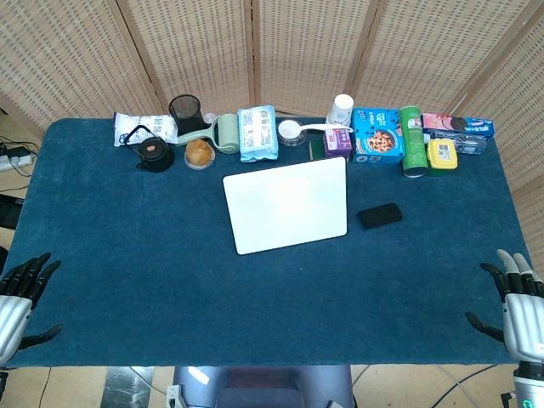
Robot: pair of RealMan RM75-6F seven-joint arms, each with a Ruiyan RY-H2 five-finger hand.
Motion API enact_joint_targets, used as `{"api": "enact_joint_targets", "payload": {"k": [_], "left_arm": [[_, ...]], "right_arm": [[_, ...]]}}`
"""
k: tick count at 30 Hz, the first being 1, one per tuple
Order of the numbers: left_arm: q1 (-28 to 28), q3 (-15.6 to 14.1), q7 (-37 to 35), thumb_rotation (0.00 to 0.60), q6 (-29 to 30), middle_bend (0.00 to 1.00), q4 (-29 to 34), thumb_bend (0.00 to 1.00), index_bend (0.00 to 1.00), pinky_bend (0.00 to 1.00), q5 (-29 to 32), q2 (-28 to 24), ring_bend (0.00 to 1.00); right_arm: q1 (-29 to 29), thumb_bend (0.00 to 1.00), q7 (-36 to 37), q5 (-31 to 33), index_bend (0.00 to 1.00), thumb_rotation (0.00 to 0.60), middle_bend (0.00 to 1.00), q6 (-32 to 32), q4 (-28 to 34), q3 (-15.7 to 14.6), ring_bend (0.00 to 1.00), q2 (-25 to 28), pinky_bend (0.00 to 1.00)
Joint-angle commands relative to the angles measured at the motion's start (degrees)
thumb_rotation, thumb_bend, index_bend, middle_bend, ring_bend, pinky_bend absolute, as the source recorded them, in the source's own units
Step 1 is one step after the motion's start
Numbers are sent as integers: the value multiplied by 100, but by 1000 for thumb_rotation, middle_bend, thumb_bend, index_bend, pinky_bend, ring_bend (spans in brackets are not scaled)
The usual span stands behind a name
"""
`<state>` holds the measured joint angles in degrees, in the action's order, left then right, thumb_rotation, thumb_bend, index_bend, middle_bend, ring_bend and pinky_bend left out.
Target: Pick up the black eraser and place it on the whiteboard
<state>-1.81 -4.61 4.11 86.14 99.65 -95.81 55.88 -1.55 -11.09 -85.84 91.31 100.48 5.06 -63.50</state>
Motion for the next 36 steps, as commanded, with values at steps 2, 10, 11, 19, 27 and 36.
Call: {"api": "enact_joint_targets", "payload": {"k": [2, 10, 11, 19, 27, 36], "left_arm": [[16, -6, -22, 600, 30, 0, -2, 62, 0, 79, -14, -2, 0], [75, -47, -21, 600, 141, 0, -8, 62, 0, 79, -122, 12, 0], [82, -50, -26, 600, 154, 0, -6, 61, 0, 79, -129, 13, 0], [29, -19, 39, 600, 5, 0, 72, 61, 0, 79, -6, 16, 0], [-5, 50, 77, 600, -71, 0, 95, 61, 0, 79, 161, 17, 0], [-109, 172, 258, 600, -293, 0, 180, 62, 0, 79, 474, 68, 0]], "right_arm": [[-12, 0, -5, -19, 216, 600, 76, 26, -28, -15, 60, -24, 152], [174, 0, 208, 22, 219, 600, 107, -167, -276, 92, 99, -139, 204], [237, 0, 246, 38, 223, 600, 125, -228, -351, 134, 120, -169, 228], [1340, 0, 391, 394, 244, 600, 181, -1500, -1173, 683, 164, -473, 279], [2406, 0, 903, 453, 259, 600, 206, -2477, -2718, 937, 191, -1358, 317], [3228, 0, 1605, 383, 268, 600, 207, -3400, -4647, 779, 198, -2335, 333]]}}
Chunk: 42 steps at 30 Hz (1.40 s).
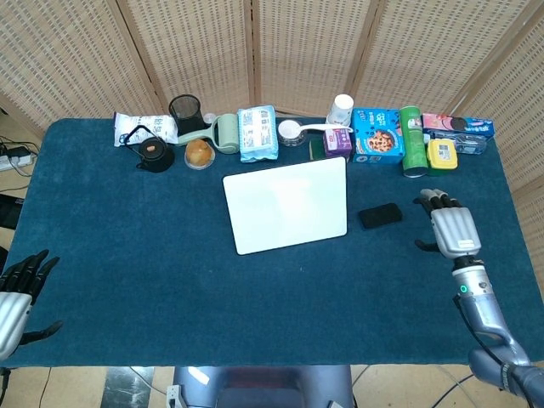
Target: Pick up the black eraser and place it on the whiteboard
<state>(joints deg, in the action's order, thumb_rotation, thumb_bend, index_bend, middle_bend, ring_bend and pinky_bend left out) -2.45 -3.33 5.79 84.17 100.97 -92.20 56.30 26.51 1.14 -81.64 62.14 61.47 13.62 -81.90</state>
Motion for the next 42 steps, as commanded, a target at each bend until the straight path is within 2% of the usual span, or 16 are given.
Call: {"api": "enact_joint_targets", "payload": {"k": [1, 6, 11, 26, 32, 37, 42], "left_arm": [[-54, 58, 122, 600, -115, 0, 62, 61, 0, 79, 147, 32, 0], [-70, 97, 275, 600, -171, 0, 132, 61, 0, 79, 288, 71, 0], [-86, 127, 387, 600, -206, 0, 168, 62, 0, 79, 382, 107, 0], [-115, 180, 396, 600, -252, 0, 203, 62, 0, 79, 544, 103, 0], [-119, 180, 350, 600, -249, 0, 207, 61, 0, 79, 546, 81, 0], [-120, 176, 327, 600, -249, 0, 203, 61, 0, 79, 546, 75, 0], [-118, 161, 309, 600, -250, 0, 203, 62, 0, 79, 527, 64, 0]], "right_arm": [[482, 0, 463, -56, 268, 600, 206, -552, -895, -104, 198, -572, 333], [817, 0, 871, -117, 268, 600, 205, -965, -1835, -241, 198, -1009, 332], [1041, 0, 1136, -132, 269, 600, 202, -1286, -2458, -355, 199, -1314, 332], [1519, 0, 1512, -68, 280, 600, 212, -1852, -3705, -482, 202, -1965, 332], [1571, 0, 1563, -83, 363, 600, 290, -1883, -3921, -555, 218, -2078, 325], [1586, 9, 1565, -86, 455, 600, 418, -1774, -4039, -579, 313, -2167, 330], [1599, 49, 1449, -75, 545, 600, 535, -1718, -4181, -595, 407, -2274, 382]]}}
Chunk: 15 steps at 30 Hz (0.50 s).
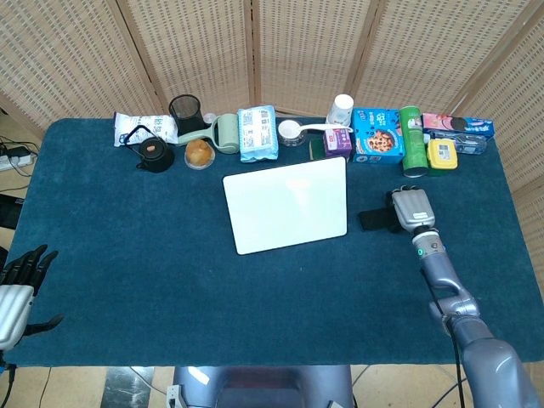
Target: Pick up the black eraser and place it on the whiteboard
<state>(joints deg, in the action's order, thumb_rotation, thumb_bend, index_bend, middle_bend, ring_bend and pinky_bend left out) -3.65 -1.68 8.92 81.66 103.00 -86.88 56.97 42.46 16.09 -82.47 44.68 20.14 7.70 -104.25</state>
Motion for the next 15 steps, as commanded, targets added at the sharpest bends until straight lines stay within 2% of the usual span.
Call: {"api": "enact_joint_targets", "payload": {"k": [1, 6, 15], "left_arm": [[2, -6, -12, 600, 2, 0, 0, 61, 0, 79, -8, -6, 0], [1, 0, -65, 600, 11, 0, -5, 61, 0, 79, -4, -24, 0], [-17, -5, -158, 600, -9, 0, -15, 61, 0, 79, -26, -64, 0]], "right_arm": [[5, 59, -72, 10, 556, 600, 543, 34, -74, -8, 414, -61, 390], [-34, 117, -144, 40, 587, 600, 555, 134, -112, -4, 426, -81, 406], [-398, 135, -164, -31, 587, 600, 556, 761, 327, -100, 432, 348, 420]]}}
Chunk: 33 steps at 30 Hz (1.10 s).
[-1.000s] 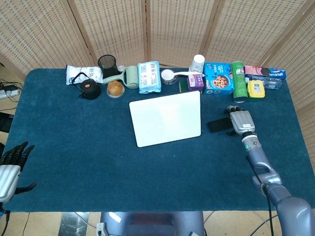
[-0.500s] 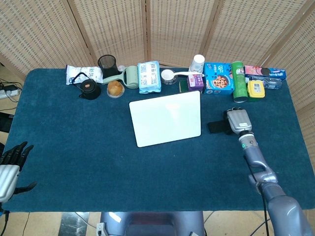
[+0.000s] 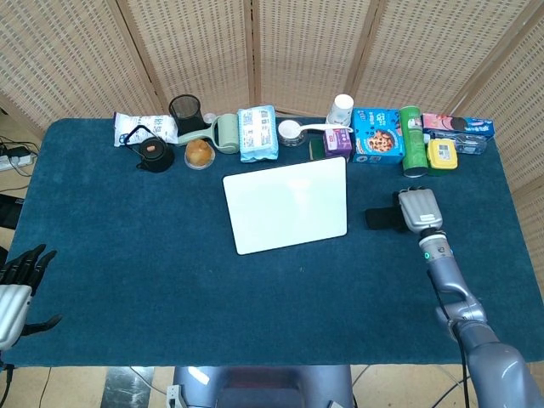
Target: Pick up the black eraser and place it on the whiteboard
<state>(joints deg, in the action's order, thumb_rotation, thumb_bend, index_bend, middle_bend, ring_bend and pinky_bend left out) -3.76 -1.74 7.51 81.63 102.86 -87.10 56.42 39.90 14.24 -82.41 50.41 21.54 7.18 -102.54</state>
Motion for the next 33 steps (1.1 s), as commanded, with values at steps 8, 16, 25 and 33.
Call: {"api": "enact_joint_targets", "payload": {"k": [8, 16, 25, 33], "left_arm": [[-14, -18, -104, 600, -15, 0, 1, 61, 0, 79, -42, -50, 0], [-14, -38, -179, 600, -3, 0, -3, 61, 0, 79, -101, -86, 0], [-32, -50, -249, 600, -25, 0, -19, 61, 0, 79, -132, -116, 0], [-26, -66, -290, 600, -12, 0, -30, 60, 0, 79, -167, -125, 0]], "right_arm": [[-514, 145, -191, -49, 588, 600, 557, 739, 868, -85, 437, 850, 432], [-652, 165, -669, 73, 596, 600, 561, 1388, 2098, 178, 450, 1450, 455], [-339, 250, -1964, 128, 603, 600, 561, 1959, 4042, 664, 478, 1631, 509], [47, 254, -2926, 221, 620, 600, 573, 2321, 4150, 992, 518, 851, 598]]}}
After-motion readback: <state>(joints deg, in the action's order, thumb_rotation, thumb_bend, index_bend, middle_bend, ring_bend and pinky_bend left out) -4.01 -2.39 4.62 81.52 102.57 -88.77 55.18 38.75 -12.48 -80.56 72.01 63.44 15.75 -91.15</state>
